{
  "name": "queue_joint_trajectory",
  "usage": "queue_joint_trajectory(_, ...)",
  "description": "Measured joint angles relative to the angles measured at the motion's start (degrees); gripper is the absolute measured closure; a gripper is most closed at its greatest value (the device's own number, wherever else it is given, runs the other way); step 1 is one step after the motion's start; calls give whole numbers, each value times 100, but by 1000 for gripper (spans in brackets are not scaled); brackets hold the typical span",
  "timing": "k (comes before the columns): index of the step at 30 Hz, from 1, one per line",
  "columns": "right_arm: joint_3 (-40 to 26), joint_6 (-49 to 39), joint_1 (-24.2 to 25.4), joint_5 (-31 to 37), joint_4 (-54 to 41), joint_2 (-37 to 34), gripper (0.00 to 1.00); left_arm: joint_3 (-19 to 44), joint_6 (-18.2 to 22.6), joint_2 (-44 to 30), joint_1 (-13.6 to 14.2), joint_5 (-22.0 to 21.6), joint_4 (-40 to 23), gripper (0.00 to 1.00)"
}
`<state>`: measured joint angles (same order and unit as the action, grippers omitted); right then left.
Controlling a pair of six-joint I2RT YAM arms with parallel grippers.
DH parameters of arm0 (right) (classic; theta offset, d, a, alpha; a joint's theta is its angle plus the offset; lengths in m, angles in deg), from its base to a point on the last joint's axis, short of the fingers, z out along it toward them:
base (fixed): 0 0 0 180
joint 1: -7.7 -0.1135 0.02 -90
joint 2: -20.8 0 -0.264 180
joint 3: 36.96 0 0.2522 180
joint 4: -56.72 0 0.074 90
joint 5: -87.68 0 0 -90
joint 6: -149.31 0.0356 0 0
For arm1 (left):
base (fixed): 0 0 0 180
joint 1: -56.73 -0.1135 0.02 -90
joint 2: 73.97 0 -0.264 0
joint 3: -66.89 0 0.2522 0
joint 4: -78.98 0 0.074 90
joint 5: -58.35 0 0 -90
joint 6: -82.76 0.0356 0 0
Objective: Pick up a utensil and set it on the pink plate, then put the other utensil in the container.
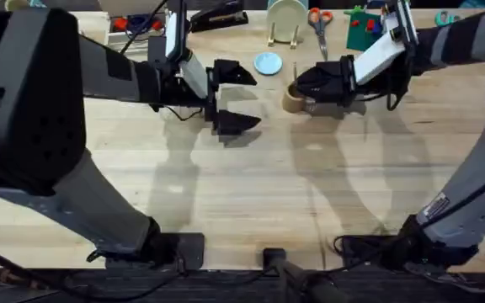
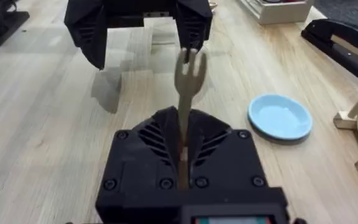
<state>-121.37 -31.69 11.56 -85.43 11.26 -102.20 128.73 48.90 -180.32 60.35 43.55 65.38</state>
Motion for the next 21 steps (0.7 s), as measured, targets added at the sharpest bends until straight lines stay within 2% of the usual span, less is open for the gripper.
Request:
queue_joint_trajectory(18, 0, -37, 0, -2, 0, 0, 777, 0, -2, 0, 0, 0, -76, 6)
queue_joint_trajectory(21, 0, -35, 0, -4, 4, 0, 638, 0, 0, 0, 0, 0, -76, 6)
